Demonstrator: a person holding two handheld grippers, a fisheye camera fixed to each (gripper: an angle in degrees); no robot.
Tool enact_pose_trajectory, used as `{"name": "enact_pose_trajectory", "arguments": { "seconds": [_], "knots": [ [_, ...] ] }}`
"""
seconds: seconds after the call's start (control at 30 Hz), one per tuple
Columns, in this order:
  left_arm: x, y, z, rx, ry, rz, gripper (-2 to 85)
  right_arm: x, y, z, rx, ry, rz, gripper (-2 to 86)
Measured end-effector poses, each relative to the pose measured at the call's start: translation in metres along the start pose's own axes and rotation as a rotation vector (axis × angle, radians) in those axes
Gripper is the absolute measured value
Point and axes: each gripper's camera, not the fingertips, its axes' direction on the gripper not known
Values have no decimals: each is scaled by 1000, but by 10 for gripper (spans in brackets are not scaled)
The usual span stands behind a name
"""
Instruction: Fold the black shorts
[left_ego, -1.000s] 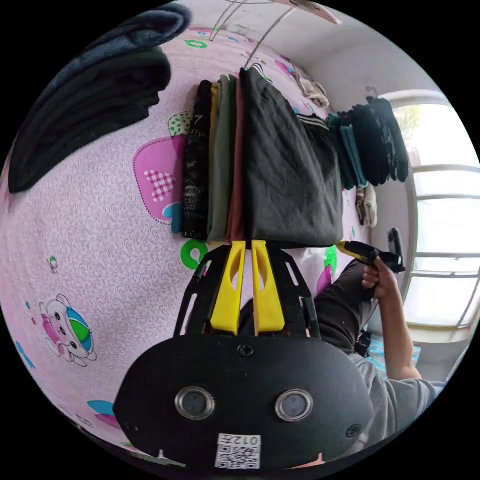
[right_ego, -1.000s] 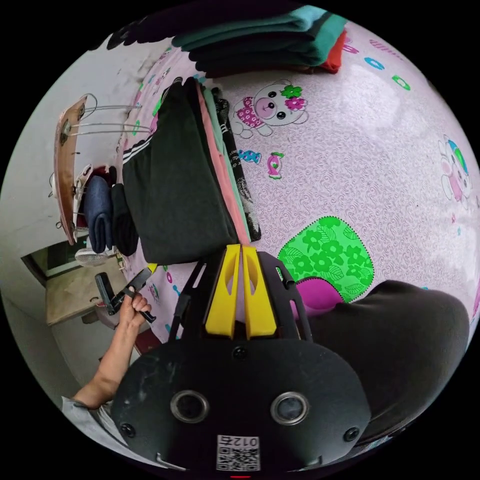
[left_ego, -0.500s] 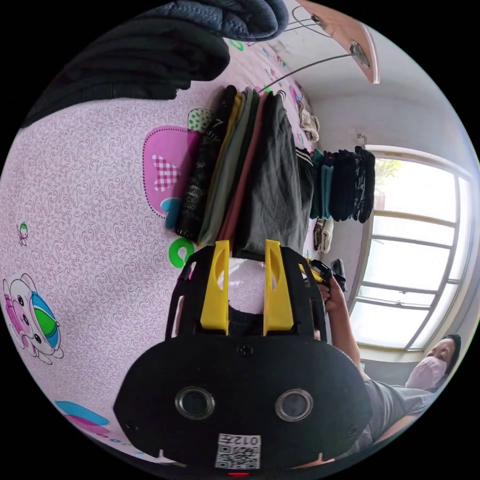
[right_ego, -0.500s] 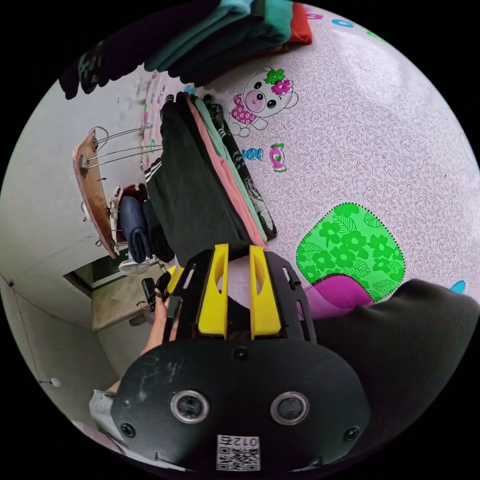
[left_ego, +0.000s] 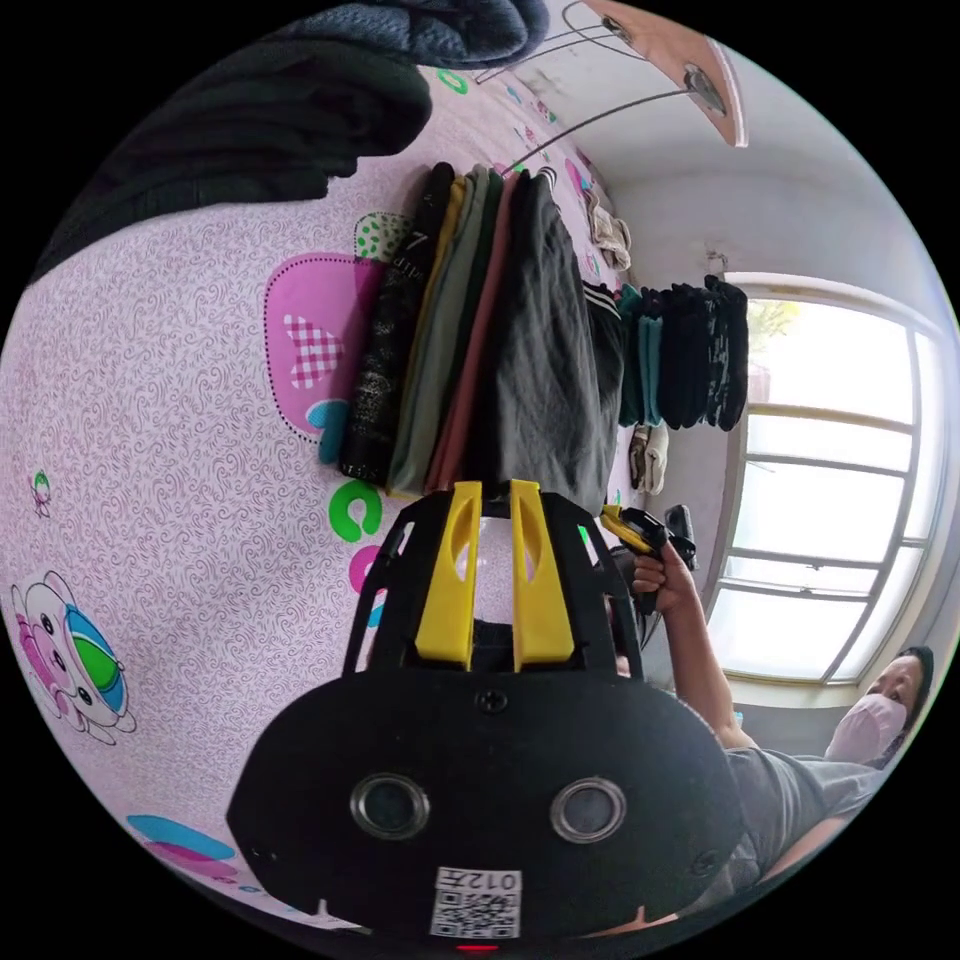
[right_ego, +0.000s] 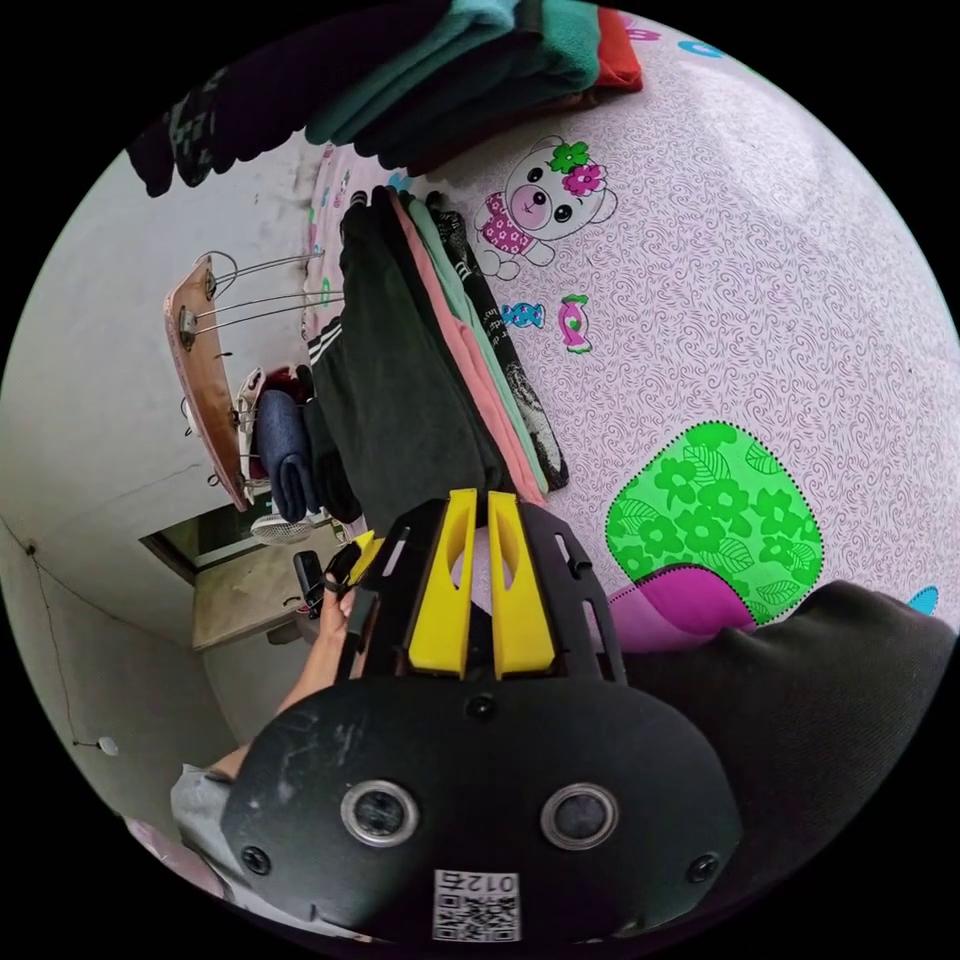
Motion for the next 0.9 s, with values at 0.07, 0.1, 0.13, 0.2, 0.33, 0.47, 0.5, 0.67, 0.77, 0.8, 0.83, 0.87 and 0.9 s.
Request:
{"name": "enact_pose_trajectory", "arguments": {
  "seconds": [0.07, 0.1, 0.13, 0.2, 0.33, 0.47, 0.5, 0.67, 0.77, 0.8, 0.83, 0.87, 0.9],
  "knots": [
    [5, 0, -1, -14, -20, 17, 24, -7, -2, -3, 6, 0, -14, 0],
    [9, 1, -2, -16, -23, 29, 17, -9, -3, -5, 8, 1, -17, 0],
    [13, 2, -3, -18, -30, 43, 12, -13, -3, -7, 16, 6, -24, -2],
    [22, 3, -8, -14, -51, 75, 7, -19, -4, -11, 32, 16, -35, -3],
    [62, 11, -30, -7, -140, 211, 2, -40, -1, -24, 69, 68, -65, -5],
    [71, 13, -24, -65, -183, 218, 1, -65, -4, -22, 53, 153, -103, -5],
    [69, 15, -19, -71, -189, 200, 1, -69, -4, -22, 53, 162, -107, -5],
    [67, 27, -8, -69, -192, 162, 0, -90, -6, -33, 68, 141, -113, -5],
    [83, 38, -11, -39, -216, 208, 0, -105, -7, -38, 66, 139, -118, -5],
    [91, 42, -9, -37, -242, 240, 0, -109, -8, -38, 63, 145, -119, -5],
    [96, 44, -3, -49, -271, 259, 0, -116, -9, -37, 52, 160, -121, -5],
    [96, 45, 0, -58, -279, 259, 0, -125, -10, -37, 47, 182, -127, -5],
    [94, 46, 8, -70, -285, 241, 0, -130, -10, -37, 45, 193, -133, -5]
  ]
}}
